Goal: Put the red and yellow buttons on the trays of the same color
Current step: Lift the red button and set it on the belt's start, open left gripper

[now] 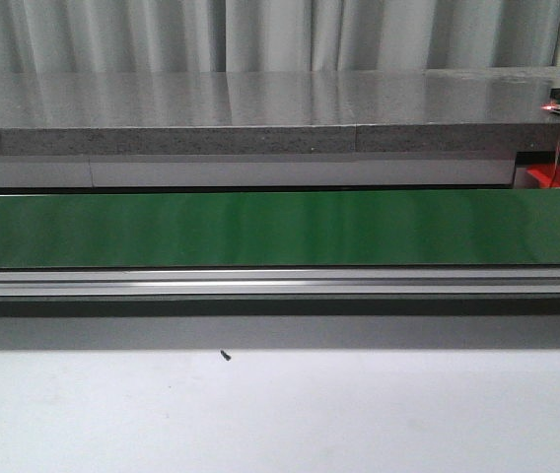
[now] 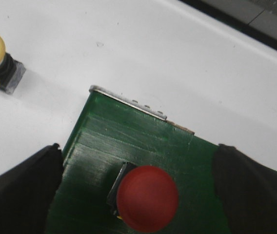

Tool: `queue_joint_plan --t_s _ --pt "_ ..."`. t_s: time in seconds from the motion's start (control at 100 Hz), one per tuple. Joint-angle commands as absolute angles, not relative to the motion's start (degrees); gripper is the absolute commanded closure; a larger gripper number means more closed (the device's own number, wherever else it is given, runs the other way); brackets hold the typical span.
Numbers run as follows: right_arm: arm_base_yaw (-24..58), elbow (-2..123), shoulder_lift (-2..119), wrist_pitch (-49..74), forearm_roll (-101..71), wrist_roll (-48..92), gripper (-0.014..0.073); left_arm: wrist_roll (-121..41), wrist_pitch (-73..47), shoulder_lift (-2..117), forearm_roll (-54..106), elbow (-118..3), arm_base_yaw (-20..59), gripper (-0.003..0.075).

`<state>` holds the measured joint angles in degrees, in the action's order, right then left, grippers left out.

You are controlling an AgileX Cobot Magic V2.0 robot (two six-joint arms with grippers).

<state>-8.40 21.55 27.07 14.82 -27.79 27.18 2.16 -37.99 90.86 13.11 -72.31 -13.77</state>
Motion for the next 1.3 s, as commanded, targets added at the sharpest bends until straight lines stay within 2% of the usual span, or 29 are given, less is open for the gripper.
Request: queue_joint_plan --t_s 0.0,0.32,0.61,1.29 --pt "-8.37 22.91 27.07 11.11 -28.21 27.41 0.0716 1.99 -34.19 86.89 14.19 -74.06 -14.3 0.0153" --pt "-8.37 22.91 27.07 11.11 -28.21 27.41 0.0716 2.36 -32.28 87.84 14.19 -74.06 -21.8 0.0154" --pt "-8.37 22.91 27.07 11.11 -28.21 27.41 0.0716 2.36 -31.76 93.7 13.27 -74.61 -28.32 0.0154" --pt "-8.37 22.91 27.07 11.11 -28.21 27.41 0.0716 1.86 -36.9 114.08 11.94 -92.74 -28.58 0.0154"
